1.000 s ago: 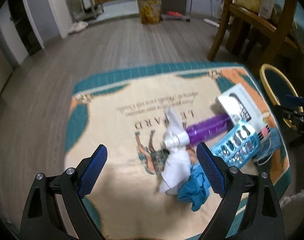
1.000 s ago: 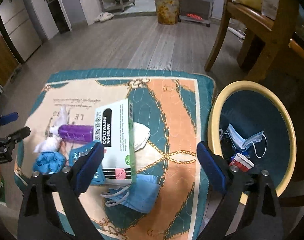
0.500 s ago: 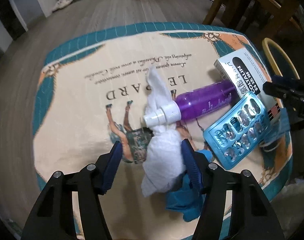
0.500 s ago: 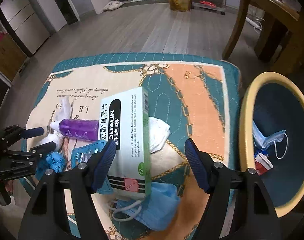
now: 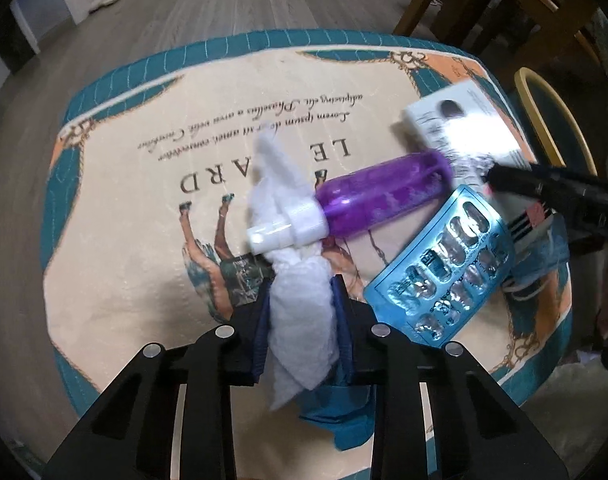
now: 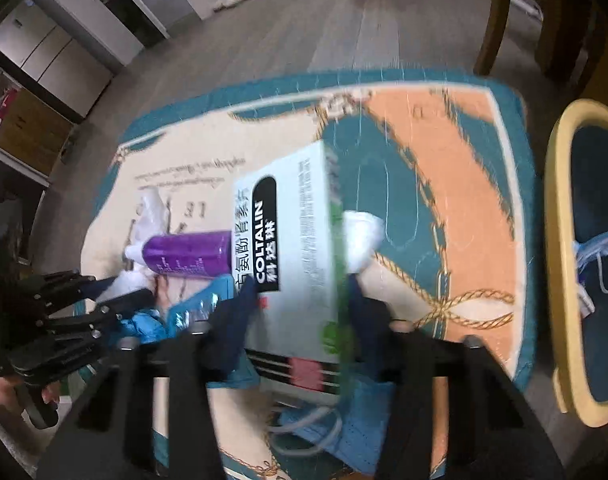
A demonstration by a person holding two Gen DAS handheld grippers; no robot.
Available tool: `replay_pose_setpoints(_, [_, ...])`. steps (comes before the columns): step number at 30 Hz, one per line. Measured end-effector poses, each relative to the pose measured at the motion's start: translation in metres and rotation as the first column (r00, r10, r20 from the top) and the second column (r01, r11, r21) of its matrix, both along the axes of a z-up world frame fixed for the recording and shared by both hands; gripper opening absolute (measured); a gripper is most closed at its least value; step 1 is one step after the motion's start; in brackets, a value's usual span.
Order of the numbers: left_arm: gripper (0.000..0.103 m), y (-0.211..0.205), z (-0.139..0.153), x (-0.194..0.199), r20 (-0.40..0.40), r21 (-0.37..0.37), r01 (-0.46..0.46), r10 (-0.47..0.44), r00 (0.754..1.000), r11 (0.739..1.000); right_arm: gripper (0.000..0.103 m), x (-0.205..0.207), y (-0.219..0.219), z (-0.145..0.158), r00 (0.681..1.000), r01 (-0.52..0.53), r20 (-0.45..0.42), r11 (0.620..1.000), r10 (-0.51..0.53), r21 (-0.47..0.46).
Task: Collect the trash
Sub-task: 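Grasp the white tissue with the left gripper while the right gripper grasps the green-white medicine box, then carry the tissue and medicine box over the bin and open both grippers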
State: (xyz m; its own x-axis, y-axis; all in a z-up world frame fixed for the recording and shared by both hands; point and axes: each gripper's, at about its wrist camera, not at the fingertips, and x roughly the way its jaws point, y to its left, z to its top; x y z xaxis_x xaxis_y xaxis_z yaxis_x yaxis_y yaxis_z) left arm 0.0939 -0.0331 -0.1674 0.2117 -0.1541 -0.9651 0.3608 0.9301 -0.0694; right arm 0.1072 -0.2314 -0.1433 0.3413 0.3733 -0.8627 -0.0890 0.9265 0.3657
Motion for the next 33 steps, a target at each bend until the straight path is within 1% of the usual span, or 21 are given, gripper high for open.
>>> replay_pose_setpoints(1, [0.03,0.0,0.004,0.0,0.009,-0.006,-0.005,0.005,1.0,1.0,0.025,-0.001,0.0,0.004,1.0,0.003,0.01,1.0,-0.003,0.001])
replay_pose_setpoints(4, [0.03,0.002,0.019,0.0,0.04,-0.026,-0.023,0.024,0.999,0.999,0.02,-0.006,0.0,0.016,0.999,0.0,0.04,1.0,0.0,-0.008])
replay_pose_setpoints(6, [0.03,0.005,0.032,-0.003,0.071,-0.048,-0.033,0.037,0.997,0.998,0.02,-0.011,-0.001,0.024,0.998,0.001,0.062,0.999,0.002,-0.04])
replay_pose_setpoints(8, [0.03,0.007,0.045,-0.007,0.109,-0.046,-0.029,0.034,0.993,0.999,0.019,-0.016,-0.003,0.034,0.996,0.015,0.091,0.998,-0.009,-0.06])
replay_pose_setpoints(11, [0.03,0.008,0.062,-0.01,0.149,-0.035,-0.006,0.011,0.989,0.999,0.019,-0.021,-0.006,0.048,0.992,0.032,0.124,0.998,-0.024,-0.058])
replay_pose_setpoints(14, [0.03,0.012,0.074,-0.017,0.176,-0.027,-0.008,0.013,0.984,1.0,0.019,-0.026,-0.008,0.058,0.988,0.043,0.148,0.997,-0.032,-0.069])
replay_pose_setpoints(20, [0.03,0.029,0.097,-0.02,0.235,-0.062,-0.044,0.057,0.97,0.997,0.019,-0.036,-0.012,0.071,0.983,0.062,0.175,0.995,-0.047,-0.083])
replay_pose_setpoints(24, [0.03,0.03,0.111,-0.02,0.285,-0.078,-0.034,0.055,0.957,0.996,0.019,-0.043,-0.013,0.08,0.976,0.072,0.21,0.994,-0.053,-0.084])
replay_pose_setpoints(25, [0.03,0.028,0.116,-0.02,0.301,-0.081,-0.028,0.051,0.952,0.996,0.019,-0.044,-0.015,0.084,0.973,0.077,0.223,0.994,-0.057,-0.082])
replay_pose_setpoints(29, [0.03,0.021,0.132,-0.022,0.339,-0.113,-0.01,0.048,0.939,0.994,0.019,-0.046,-0.021,0.105,0.959,0.103,0.269,0.994,-0.092,-0.026])
replay_pose_setpoints(33, [0.03,0.009,0.144,-0.023,0.371,-0.119,0.026,0.02,0.928,0.993,0.018,-0.053,-0.031,0.127,0.94,0.132,0.313,0.991,-0.133,0.026])
